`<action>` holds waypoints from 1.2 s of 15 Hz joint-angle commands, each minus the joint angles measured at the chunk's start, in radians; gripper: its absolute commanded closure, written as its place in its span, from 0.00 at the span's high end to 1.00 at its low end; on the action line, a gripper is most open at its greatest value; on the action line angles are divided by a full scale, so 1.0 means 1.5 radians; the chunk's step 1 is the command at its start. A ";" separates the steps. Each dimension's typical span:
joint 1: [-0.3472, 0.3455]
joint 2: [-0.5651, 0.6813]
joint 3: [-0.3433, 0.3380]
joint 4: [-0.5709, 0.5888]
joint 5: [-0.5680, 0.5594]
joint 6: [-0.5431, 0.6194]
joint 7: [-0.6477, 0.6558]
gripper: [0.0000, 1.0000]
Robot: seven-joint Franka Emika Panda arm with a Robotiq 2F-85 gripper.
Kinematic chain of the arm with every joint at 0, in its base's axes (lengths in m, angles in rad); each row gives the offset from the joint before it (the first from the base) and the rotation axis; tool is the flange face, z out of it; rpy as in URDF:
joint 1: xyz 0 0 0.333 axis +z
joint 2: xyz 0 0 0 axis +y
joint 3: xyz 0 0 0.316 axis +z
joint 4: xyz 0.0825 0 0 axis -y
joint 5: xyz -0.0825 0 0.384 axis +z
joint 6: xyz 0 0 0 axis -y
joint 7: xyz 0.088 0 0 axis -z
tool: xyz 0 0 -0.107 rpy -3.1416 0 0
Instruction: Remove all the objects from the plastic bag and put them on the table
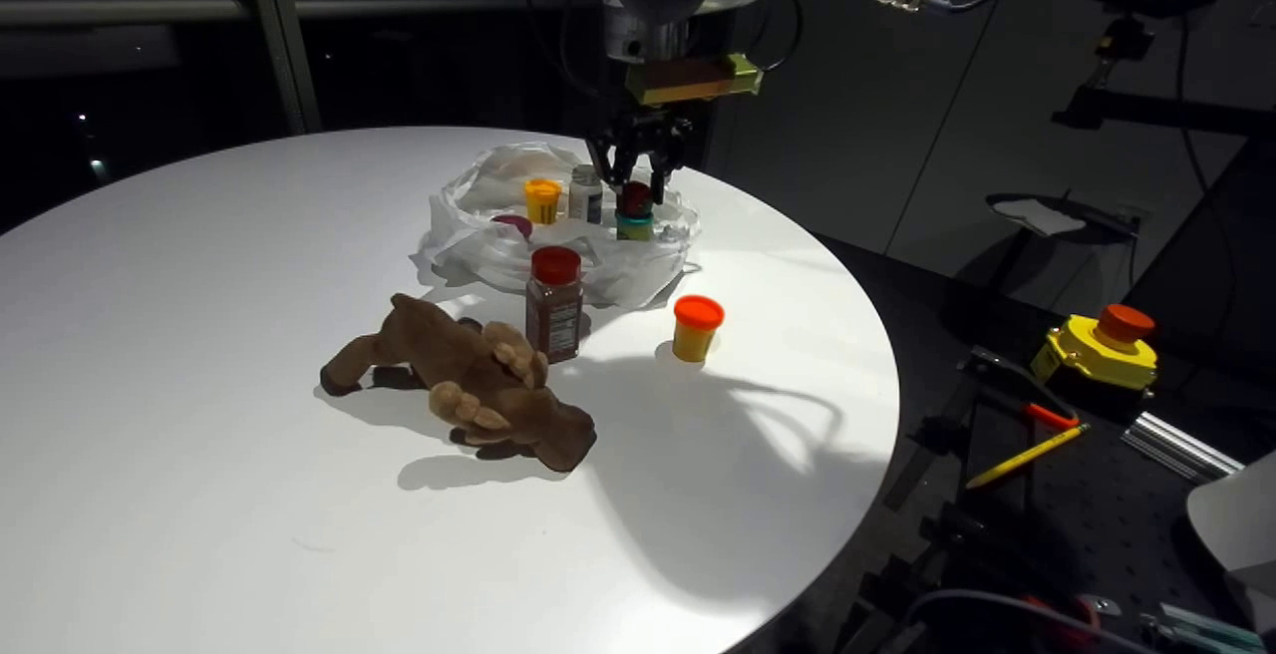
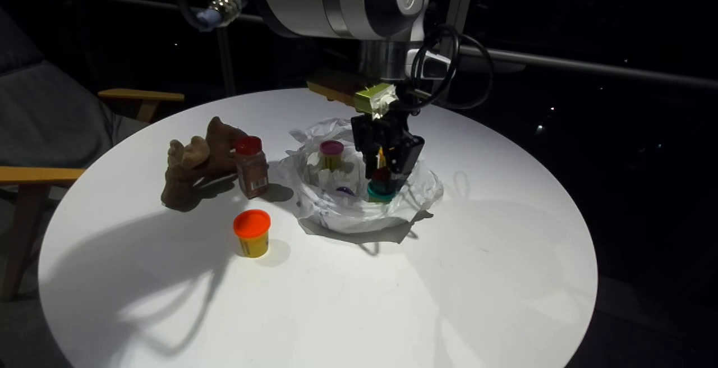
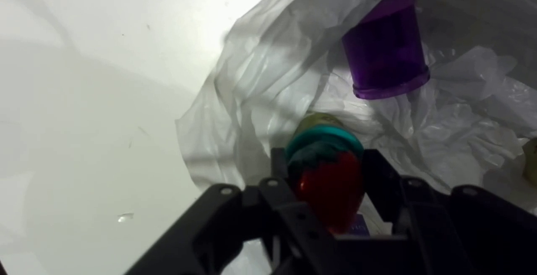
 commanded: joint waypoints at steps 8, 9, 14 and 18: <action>0.058 -0.191 0.030 -0.211 -0.010 0.058 0.013 0.25; 0.062 -0.211 0.044 -0.236 -0.003 0.048 0.003 0.25; 0.063 -0.234 0.123 -0.334 0.040 0.081 -0.056 0.25; 0.057 -0.197 0.159 -0.350 0.071 0.122 -0.116 0.25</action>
